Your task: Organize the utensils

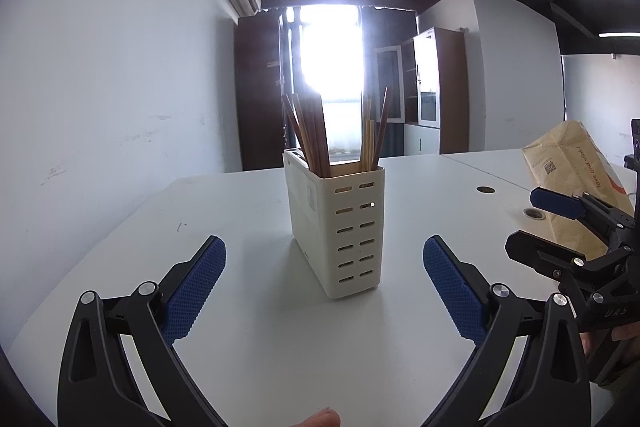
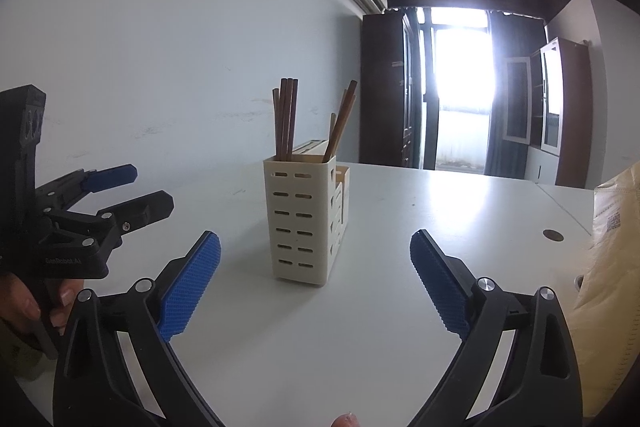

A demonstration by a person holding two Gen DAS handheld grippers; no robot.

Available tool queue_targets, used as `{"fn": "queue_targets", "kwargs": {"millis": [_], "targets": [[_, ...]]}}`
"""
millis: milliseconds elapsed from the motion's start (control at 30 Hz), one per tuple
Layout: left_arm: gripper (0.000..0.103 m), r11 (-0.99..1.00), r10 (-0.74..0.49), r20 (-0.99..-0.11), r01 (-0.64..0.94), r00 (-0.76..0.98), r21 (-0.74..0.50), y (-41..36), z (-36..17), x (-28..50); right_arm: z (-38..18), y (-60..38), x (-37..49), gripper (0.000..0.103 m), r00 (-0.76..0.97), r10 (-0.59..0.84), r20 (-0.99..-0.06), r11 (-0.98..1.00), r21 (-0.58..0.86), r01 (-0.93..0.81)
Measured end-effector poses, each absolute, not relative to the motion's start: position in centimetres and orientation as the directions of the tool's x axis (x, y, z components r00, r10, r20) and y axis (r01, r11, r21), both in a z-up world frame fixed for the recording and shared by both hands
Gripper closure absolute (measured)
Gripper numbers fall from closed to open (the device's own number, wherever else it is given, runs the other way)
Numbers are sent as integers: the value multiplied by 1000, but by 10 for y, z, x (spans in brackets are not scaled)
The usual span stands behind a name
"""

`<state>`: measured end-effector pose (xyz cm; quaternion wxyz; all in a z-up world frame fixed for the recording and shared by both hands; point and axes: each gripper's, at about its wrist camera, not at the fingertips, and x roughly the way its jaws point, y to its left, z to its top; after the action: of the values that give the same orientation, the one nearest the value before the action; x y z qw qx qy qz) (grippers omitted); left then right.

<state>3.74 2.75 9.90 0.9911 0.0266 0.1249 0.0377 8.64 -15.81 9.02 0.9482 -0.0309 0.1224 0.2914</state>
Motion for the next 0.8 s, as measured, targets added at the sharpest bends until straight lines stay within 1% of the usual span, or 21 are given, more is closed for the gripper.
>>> {"fn": "queue_targets", "kwargs": {"millis": [167,800], "targets": [[6,993,107,-252,-92,962,71,28,97,40,90,-157,87,6,798,546,-255,827,10,-562],[6,995,92,-262,-81,961,54,29,94,39,88,-159,90,6,790,549,-272,825,23,-565]]}}
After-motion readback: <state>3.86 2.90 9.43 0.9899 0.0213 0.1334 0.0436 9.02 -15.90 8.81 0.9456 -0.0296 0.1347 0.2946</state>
